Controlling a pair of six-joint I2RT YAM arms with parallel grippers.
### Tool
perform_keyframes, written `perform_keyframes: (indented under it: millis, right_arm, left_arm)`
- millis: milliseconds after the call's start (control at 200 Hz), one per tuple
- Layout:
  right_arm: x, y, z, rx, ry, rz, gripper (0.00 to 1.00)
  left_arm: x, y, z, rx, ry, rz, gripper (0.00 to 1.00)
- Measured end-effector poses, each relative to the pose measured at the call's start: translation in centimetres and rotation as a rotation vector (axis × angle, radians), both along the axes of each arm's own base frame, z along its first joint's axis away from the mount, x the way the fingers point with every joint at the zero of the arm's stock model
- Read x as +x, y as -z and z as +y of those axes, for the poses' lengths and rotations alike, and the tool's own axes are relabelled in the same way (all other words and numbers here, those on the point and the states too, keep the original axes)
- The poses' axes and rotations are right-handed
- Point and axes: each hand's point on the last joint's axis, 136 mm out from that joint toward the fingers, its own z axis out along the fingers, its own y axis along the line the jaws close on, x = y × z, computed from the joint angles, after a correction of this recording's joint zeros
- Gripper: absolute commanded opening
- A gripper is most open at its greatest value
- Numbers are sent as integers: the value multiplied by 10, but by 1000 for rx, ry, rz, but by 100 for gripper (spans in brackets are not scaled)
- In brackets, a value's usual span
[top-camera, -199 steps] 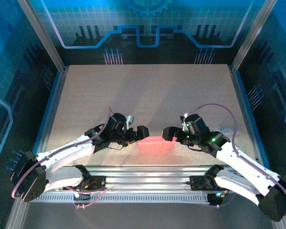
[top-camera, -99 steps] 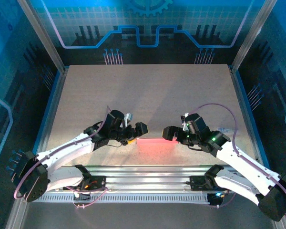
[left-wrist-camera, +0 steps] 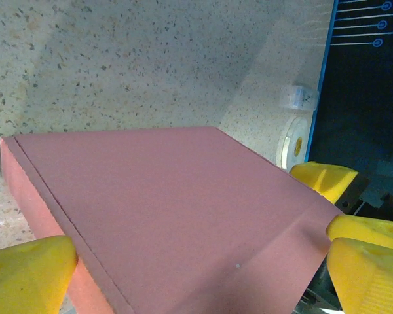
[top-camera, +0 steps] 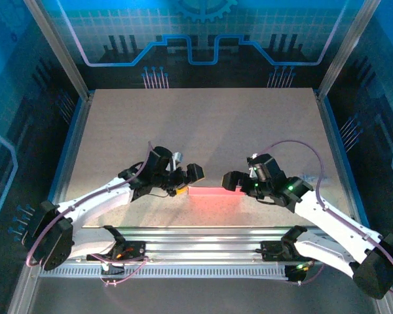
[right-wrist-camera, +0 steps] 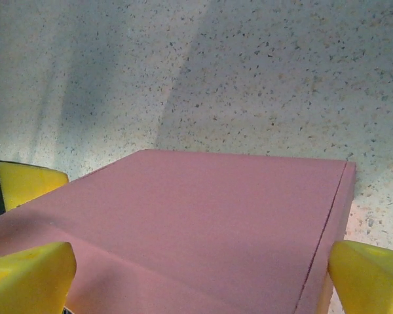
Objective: Fold the paper box
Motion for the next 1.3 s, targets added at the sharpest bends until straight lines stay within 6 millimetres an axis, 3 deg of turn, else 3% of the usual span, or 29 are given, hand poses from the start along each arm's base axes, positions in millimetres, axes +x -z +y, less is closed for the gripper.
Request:
perform_keyframes:
  millis: [435,1086,1301]
  right_arm:
    - [18,0,-3,-23,46,2,100]
    - [26,-4,-12,-10,79,-9,100]
    - [27,-8,-16,-3,80,-24,100]
  left_arm:
    - [22,1,-1,4,-21,14,99]
    - [24,4,4,17,-3,20,99]
    - [27,-4,5,22,5,1,99]
